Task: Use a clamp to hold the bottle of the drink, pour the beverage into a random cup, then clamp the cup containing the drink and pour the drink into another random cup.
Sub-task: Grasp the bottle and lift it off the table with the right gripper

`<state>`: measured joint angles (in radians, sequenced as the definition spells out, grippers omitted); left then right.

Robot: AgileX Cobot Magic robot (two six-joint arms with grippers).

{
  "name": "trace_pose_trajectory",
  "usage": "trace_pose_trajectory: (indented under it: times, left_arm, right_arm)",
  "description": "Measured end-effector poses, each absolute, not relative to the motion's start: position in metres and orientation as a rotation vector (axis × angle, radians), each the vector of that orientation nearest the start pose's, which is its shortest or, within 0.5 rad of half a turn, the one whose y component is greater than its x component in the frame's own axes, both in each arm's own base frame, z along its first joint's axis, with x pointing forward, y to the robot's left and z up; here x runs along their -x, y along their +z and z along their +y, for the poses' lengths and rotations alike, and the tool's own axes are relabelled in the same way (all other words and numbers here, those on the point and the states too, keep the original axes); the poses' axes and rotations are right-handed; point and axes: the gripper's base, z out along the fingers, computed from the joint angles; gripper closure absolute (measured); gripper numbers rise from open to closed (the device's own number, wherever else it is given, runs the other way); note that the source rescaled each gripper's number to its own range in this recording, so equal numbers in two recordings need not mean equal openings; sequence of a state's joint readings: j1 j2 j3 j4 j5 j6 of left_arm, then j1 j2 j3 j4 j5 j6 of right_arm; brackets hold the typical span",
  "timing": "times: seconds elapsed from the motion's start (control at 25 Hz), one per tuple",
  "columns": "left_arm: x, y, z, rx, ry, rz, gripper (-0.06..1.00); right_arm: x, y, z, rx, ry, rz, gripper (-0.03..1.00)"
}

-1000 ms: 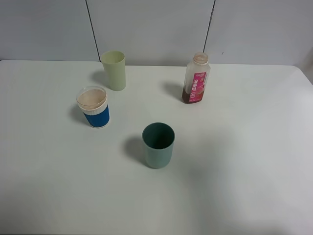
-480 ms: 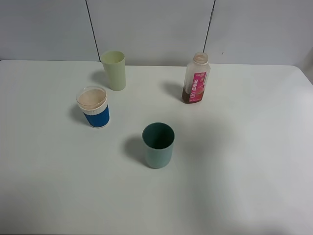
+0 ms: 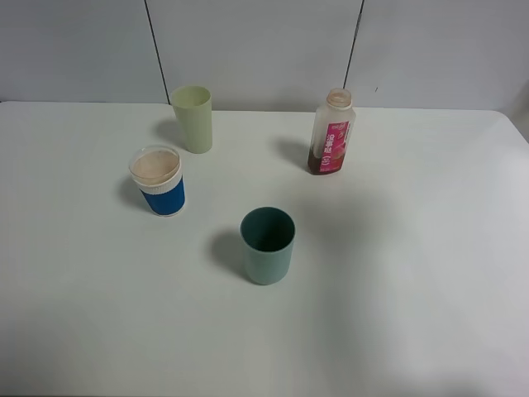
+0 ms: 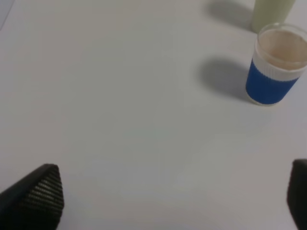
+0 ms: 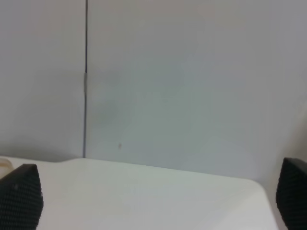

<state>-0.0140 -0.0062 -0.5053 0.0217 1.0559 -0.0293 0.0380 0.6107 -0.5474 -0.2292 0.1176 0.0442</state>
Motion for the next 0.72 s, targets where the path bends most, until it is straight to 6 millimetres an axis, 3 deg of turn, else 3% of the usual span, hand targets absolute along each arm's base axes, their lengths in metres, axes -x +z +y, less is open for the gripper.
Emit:
trace_pose_trajectory:
  times: [0.32, 0.52, 0.72]
  left_arm:
    - [0.006, 0.279, 0.002, 0.017, -0.001, 2.028, 0.17]
    - [0.006, 0.279, 0.002, 0.017, -0.001, 2.028, 0.17]
    - [0.006, 0.279, 0.002, 0.017, -0.001, 2.028, 0.17]
  right_arm:
    - [-0.132, 0.334, -0.006, 0.18, -0.25, 1.684, -0.03]
    - [-0.129, 0.334, -0.028, 0.13, -0.459, 1.703, -0.03]
    - [-0.129, 0.337, -0.03, 0.175, -0.524, 1.671, -0.03]
